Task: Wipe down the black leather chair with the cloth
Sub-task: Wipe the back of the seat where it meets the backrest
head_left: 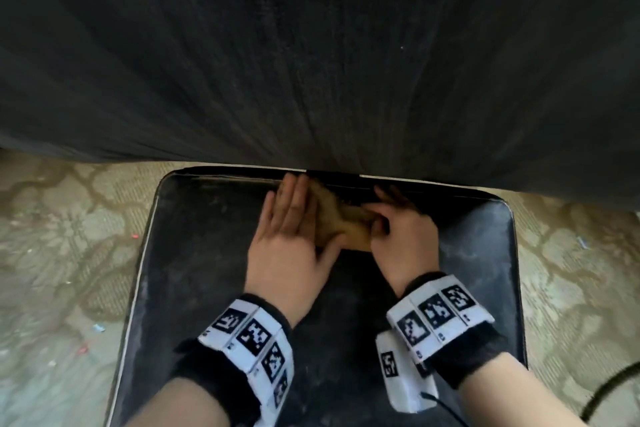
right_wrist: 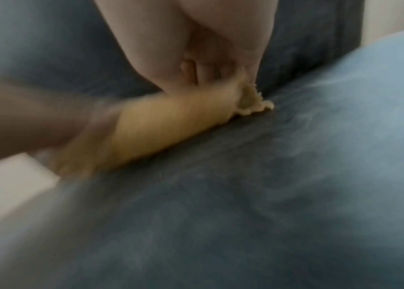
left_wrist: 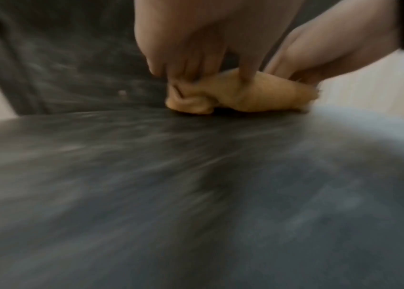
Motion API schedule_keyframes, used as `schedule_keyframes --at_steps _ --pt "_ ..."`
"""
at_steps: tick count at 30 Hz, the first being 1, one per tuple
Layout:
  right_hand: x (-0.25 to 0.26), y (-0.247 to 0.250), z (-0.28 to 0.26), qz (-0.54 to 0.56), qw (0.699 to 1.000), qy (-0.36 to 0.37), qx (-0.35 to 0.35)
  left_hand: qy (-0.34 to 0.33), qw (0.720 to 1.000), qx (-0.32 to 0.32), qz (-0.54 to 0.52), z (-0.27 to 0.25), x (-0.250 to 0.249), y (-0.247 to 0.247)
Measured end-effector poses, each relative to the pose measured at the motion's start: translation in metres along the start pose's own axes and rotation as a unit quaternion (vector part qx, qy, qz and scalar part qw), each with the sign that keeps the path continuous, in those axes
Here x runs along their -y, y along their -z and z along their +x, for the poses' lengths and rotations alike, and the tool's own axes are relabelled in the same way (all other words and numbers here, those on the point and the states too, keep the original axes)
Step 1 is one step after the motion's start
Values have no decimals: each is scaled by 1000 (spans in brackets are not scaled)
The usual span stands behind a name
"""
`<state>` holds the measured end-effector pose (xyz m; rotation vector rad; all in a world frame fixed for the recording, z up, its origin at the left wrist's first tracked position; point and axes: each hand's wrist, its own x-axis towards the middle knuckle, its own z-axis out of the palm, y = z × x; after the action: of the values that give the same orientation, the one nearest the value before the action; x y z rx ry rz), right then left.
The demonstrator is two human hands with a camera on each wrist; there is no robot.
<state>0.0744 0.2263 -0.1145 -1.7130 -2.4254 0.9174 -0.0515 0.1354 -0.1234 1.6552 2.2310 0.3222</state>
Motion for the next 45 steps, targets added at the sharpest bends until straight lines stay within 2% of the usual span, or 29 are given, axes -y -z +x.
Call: schedule_keyframes --at_steps 2,4,8,11,14,16,17,20,22,24,27,28,29,32,37,39,42,43,45 --pt "1 -1 -4 -9 1000 9 29 13 1000 19 -6 5 -10 -8" --pt "2 -1 -5 7 1000 10 18 12 999 29 -3 10 -8 -11" --pt "0 2 -3 45 999 -8 -12 19 999 -19 -33 17 17 -5" --pt "0 7 -1 66 997 -23 -31 53 996 -14 -72 15 31 9" --pt "9 12 0 43 998 -44 -23 12 994 21 -104 5 42 23" --pt "16 11 0 13 998 -55 -7 -36 993 4 -110 5 53 28" --pt "19 10 0 2 998 -59 0 -37 993 -12 -110 10 59 29" --pt "21 4 -3 -8 998 -65 -2 22 993 -27 -110 27 69 27" --pt "21 1 -4 -4 998 -63 -3 31 995 -17 -98 24 67 22" --pt "22 2 -5 -6 998 -65 6 5 995 -13 -96 10 65 19" --pt "28 2 -4 -18 998 -67 10 -82 993 19 -84 -16 69 19" --pt "31 0 -4 -24 998 -65 14 -93 992 29 -78 -17 74 22" --pt "33 -3 -4 -32 997 -64 19 -81 994 25 -71 -14 81 26" --pt "36 -10 -4 -43 997 -66 11 40 995 -36 -78 10 104 37" --pt "37 -13 -6 -35 998 -57 -17 53 995 -41 -78 5 106 30" --pt "38 -11 -5 -40 997 -58 -20 3 995 -34 -91 -14 97 33" --pt "37 -13 -4 -55 996 -54 -35 -98 992 25 -71 -35 95 43" --pt "38 -15 -4 -57 996 -48 -47 -90 994 15 -66 -32 103 47" --pt "40 -19 -5 -66 995 -35 -67 1 995 -26 -99 -12 120 58"
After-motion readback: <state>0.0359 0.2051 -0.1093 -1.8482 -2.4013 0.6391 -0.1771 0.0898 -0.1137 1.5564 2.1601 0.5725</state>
